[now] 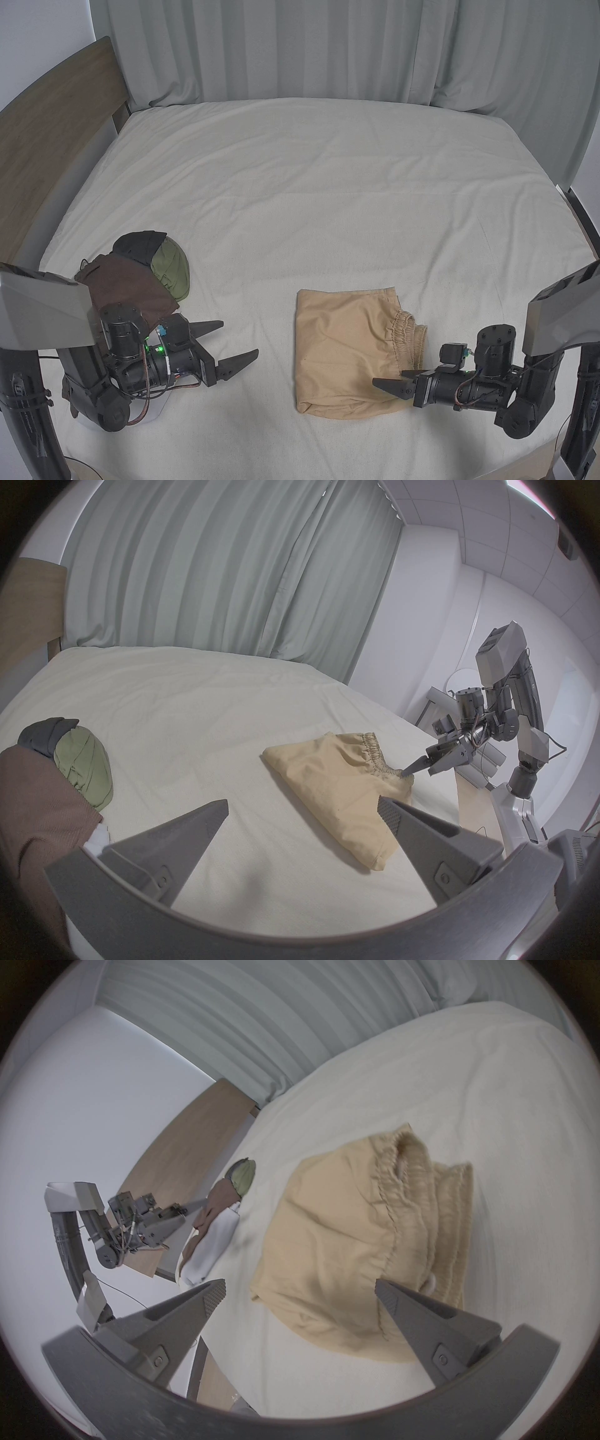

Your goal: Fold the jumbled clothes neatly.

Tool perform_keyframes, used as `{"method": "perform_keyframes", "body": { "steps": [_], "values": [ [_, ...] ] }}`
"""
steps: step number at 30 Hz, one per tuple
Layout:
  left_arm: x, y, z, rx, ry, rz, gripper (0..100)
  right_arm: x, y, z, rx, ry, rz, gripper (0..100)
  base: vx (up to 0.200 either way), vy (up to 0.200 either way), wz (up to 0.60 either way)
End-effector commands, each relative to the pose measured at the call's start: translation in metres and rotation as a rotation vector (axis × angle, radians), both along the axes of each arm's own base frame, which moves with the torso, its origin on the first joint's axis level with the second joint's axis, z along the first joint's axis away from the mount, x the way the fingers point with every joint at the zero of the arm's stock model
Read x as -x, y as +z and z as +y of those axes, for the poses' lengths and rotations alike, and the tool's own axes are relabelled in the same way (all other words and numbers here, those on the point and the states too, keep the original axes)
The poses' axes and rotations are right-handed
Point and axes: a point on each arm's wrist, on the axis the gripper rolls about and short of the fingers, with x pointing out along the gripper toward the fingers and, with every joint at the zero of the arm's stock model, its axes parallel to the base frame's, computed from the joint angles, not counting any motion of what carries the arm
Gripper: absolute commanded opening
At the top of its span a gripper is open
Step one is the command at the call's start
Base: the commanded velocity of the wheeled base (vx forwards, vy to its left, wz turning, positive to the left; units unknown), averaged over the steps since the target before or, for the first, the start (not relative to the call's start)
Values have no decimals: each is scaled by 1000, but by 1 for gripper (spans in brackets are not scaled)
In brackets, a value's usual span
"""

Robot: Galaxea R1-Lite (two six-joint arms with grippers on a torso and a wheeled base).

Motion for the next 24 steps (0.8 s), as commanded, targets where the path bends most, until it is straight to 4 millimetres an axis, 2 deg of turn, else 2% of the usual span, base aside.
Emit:
{"method": "perform_keyframes", "body": {
  "steps": [1,5,7,14,18,22,24],
  "values": [
    [-1,-5,0,-8,-1,13,100,3,-21,-4,52,-20,71,100,0,0,0],
    [-1,-5,0,-8,-1,12,100,3,-41,-11,139,-46,103,100,0,0,0],
    [-1,-6,0,-8,1,13,100,3,-45,-15,154,-51,110,100,0,0,0],
    [-1,-5,0,-8,1,12,100,1,-46,-16,153,-51,106,100,0,0,0],
    [-1,-6,0,-8,1,14,100,0,-42,-13,145,-47,89,100,0,0,0],
    [-1,-7,0,-9,-1,16,100,-9,-11,-8,79,-50,-30,100,0,0,0],
    [-1,-7,0,-10,-1,15,100,-13,-2,-7,52,-58,-66,100,0,0,0]
  ]
}}
